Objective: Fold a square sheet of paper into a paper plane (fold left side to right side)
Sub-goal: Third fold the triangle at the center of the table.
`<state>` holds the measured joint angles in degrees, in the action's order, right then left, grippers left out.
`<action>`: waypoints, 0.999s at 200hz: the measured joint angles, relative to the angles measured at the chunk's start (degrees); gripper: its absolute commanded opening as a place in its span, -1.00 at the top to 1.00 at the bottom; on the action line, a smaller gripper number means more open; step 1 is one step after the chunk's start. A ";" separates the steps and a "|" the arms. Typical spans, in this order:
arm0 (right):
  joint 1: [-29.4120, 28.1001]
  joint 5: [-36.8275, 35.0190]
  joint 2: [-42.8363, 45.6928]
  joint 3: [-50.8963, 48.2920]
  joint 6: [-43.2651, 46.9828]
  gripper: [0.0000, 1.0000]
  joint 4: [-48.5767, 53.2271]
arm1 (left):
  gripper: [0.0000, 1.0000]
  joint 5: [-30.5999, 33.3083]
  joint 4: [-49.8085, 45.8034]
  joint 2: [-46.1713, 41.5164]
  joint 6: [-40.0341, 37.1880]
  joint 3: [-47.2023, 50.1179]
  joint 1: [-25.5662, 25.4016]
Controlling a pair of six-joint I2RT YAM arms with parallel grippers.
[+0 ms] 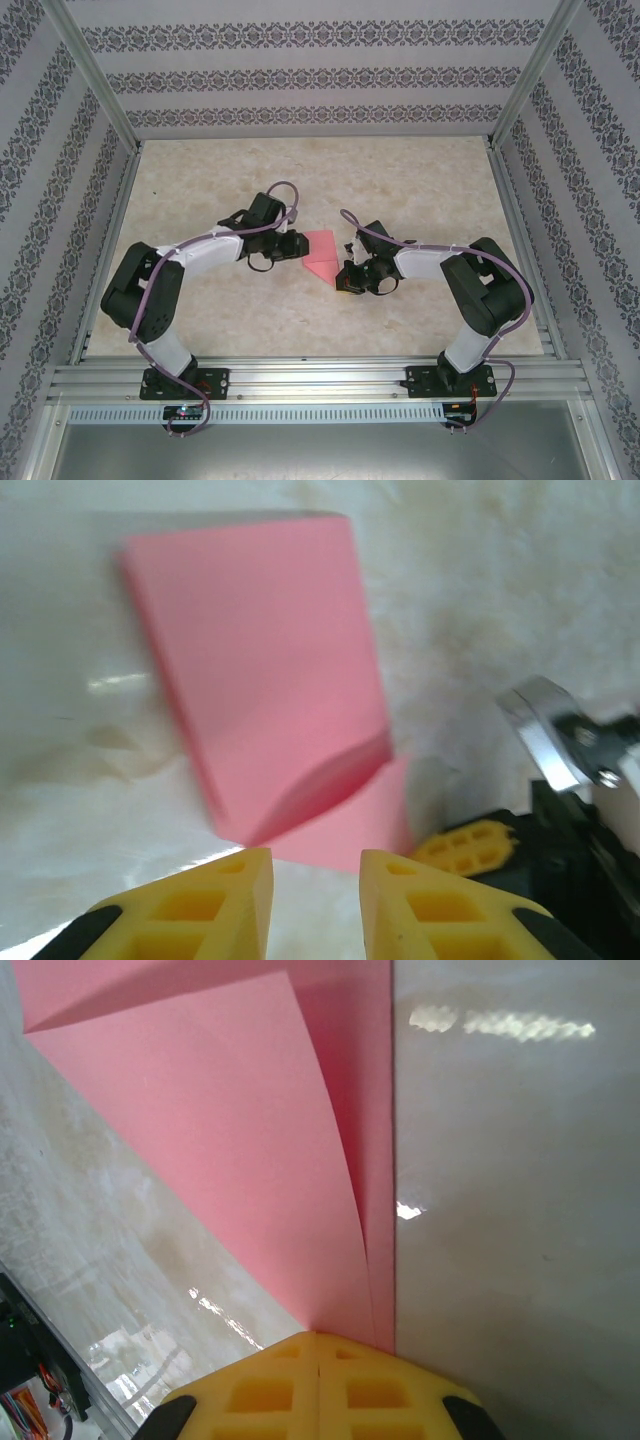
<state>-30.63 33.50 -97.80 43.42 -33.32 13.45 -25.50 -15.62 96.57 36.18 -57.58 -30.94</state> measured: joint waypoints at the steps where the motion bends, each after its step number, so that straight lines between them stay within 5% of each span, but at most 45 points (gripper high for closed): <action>1: 0.00 0.00 0.00 0.00 0.00 0.91 0.00 | 0.41 -0.11 0.07 0.02 0.04 0.00 -0.11; 48: -0.02 -0.15 0.00 0.09 0.00 0.91 0.11 | 0.42 -2.40 1.86 5.86 0.52 -0.90 -6.01; 200: -4.31 -6.05 5.66 0.09 -9.55 0.91 -0.24 | 0.46 0.72 2.84 11.50 0.52 -2.47 -6.21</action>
<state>-34.94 27.44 -92.14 43.51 -42.87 13.21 -24.77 -12.78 108.07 36.71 -60.05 -37.15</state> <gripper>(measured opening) 0.049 0.271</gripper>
